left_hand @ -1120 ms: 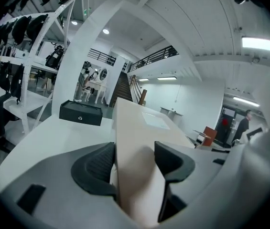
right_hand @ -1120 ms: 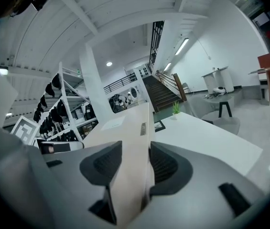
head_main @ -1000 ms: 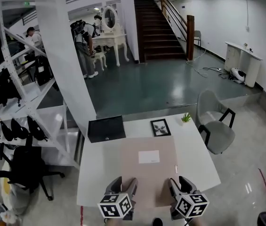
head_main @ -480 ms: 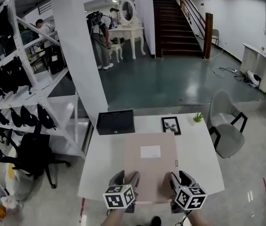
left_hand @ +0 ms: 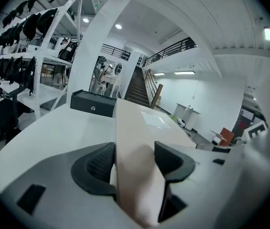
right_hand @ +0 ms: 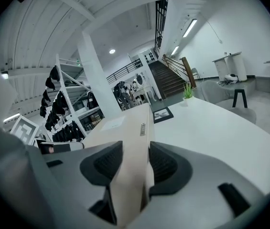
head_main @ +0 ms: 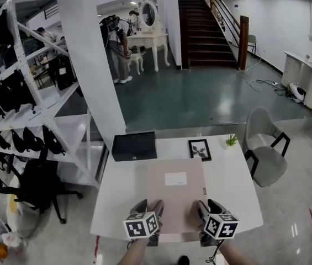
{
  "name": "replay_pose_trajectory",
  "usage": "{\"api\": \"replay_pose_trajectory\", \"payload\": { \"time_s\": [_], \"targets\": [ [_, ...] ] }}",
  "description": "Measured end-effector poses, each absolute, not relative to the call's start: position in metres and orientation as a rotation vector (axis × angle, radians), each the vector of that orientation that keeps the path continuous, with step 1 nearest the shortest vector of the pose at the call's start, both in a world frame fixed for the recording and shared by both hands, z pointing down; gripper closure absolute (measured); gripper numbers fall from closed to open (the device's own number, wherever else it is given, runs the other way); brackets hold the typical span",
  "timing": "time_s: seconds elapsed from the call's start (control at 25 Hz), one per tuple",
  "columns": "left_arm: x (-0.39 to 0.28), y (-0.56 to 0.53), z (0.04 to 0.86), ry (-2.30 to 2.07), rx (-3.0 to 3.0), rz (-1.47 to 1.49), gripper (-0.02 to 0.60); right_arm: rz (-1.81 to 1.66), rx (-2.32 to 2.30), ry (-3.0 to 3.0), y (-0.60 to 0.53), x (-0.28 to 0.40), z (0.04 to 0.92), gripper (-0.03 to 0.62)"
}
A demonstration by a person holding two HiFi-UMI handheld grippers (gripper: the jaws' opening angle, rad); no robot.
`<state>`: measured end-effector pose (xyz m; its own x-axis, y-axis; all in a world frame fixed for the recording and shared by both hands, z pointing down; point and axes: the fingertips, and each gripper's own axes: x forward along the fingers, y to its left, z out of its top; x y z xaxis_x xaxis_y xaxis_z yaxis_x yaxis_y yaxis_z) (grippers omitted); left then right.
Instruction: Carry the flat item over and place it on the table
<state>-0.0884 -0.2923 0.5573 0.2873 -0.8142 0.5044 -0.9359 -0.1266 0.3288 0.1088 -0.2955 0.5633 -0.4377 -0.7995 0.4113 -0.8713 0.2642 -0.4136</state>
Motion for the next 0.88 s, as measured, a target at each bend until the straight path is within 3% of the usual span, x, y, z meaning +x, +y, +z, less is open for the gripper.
{"api": "replay_pose_trajectory", "payload": {
  "time_s": [0.88],
  "targets": [
    [-0.084, -0.318, 0.584, -1.502, 1.919, 0.303, 0.320, 0.978, 1.595, -2.311, -0.318, 0.116, 0.587, 0.425]
  ]
}}
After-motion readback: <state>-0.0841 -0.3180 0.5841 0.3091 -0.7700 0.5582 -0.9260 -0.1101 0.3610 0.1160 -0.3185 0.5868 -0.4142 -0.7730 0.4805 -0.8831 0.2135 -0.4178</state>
